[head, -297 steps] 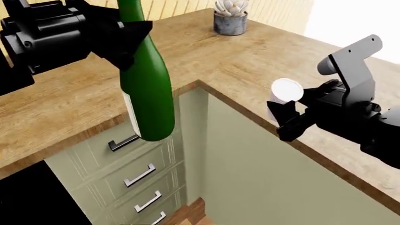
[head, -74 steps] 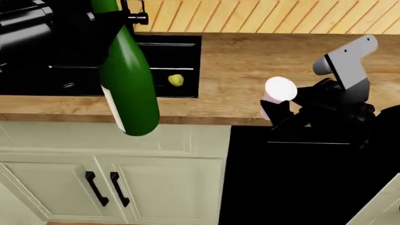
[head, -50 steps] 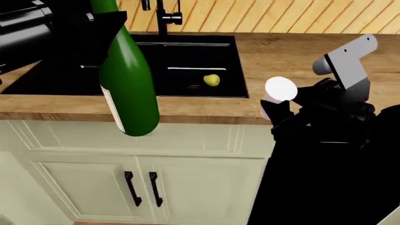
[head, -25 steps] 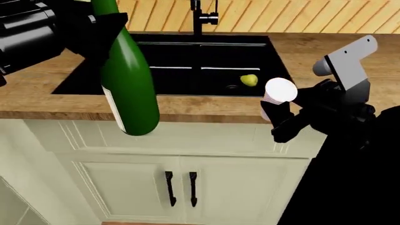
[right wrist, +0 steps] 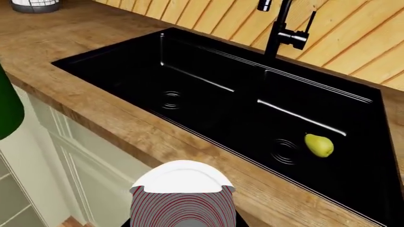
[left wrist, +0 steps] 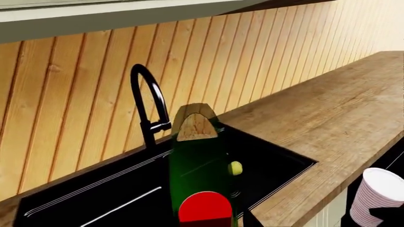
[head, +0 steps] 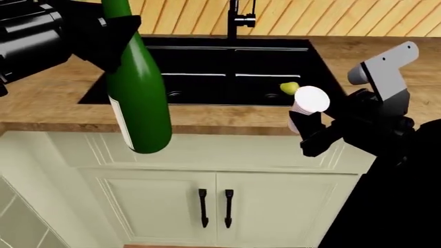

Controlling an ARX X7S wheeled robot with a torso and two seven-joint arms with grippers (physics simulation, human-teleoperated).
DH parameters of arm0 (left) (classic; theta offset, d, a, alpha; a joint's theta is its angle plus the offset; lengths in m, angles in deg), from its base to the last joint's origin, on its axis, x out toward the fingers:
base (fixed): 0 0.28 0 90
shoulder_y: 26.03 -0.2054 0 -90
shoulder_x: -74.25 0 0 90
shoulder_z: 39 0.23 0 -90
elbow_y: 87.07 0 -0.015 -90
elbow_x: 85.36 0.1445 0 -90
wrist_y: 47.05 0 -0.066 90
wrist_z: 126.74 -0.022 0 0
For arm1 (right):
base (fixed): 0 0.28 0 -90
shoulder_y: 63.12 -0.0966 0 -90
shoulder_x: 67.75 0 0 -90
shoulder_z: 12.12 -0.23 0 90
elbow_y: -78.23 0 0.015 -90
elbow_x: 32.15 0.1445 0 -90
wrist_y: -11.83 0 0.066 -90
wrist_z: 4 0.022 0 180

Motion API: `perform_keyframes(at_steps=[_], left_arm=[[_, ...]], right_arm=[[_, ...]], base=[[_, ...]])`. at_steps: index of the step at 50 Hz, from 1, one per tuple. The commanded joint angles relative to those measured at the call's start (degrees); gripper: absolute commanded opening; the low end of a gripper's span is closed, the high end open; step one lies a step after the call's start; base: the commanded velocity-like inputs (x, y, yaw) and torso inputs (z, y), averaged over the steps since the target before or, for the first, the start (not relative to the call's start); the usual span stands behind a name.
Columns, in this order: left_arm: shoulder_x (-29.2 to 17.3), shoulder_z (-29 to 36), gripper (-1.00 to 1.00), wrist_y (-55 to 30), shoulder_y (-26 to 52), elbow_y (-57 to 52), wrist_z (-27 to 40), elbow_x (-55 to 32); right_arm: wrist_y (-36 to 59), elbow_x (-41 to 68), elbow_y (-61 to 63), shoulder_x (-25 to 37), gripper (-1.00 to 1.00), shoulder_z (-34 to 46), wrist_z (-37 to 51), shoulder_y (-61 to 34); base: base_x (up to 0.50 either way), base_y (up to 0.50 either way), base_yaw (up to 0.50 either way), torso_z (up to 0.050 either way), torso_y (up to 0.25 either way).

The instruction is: Pick the bottle and cup and place them in the sink. Then turn on the water.

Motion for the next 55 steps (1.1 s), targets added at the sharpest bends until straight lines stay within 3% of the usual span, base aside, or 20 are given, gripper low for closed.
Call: perform_keyframes(at_steps=[1,40,55], left_arm=[[0.1,-0.2,-1.00,0.3,0.5,0.1,0.6,-0.2],[0.0,1.2,-1.00,1.5,0.6,0.7,0.6,-0.1],[-0.9,1.4,-1.00,2.5,-0.2,1.0,0.0,0.4]], right_arm=[[-1.0,-0.2,-0.6,-0.1,-1.00,-0.6,0.2,0.9],[-2.5,-0.9,-0.7,0.5,-1.00,0.8,-0.6,1.4],[-1.9,-0.5,-0.9,0.2,-1.00,1.4,-0.2,0.3]], base=[[0.00,-0.03,-0.29,0.000,0.000],[-0.09,0.02,-0.03,0.000,0.001],[0.00,0.31,0.00,0.000,0.001]])
